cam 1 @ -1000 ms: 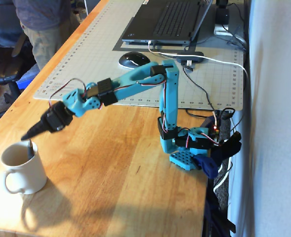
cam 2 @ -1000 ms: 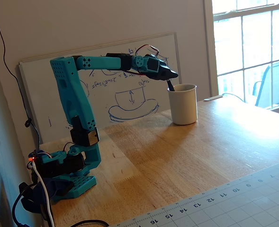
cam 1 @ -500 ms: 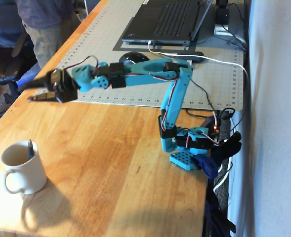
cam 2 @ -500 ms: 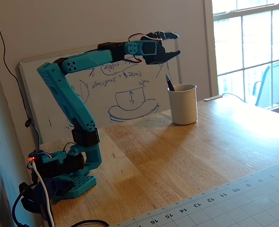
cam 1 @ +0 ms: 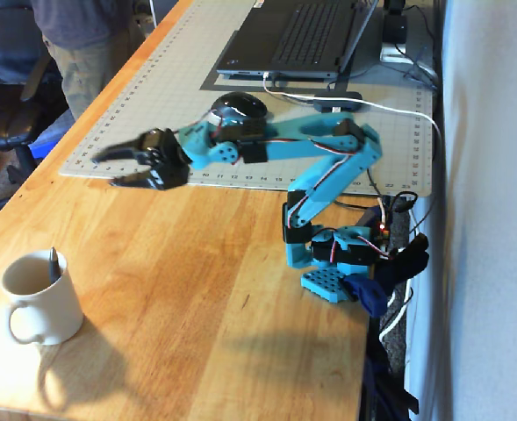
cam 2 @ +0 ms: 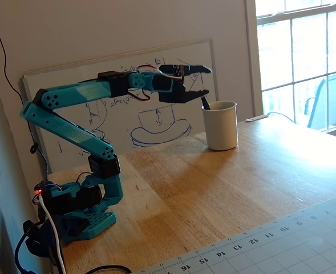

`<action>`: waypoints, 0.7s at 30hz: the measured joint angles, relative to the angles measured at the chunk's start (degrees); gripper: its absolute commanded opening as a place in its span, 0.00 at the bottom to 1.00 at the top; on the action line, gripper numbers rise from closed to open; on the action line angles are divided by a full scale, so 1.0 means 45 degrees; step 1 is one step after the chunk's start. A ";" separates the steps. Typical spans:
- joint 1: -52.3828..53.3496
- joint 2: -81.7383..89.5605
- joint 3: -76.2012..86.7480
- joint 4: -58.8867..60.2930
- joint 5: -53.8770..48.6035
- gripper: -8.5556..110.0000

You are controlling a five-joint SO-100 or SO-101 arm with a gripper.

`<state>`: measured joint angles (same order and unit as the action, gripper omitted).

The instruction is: Grasp a pen and put it in a mug.

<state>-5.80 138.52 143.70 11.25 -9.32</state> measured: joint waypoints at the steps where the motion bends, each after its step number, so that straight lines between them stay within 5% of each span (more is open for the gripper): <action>1: 0.0020 0.0371 0.0332 0.0449 0.0000 0.22; 21: 0.1270 0.5742 0.1953 1.1055 0.0000 0.11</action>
<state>-0.09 164.36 152.49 61.00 -9.32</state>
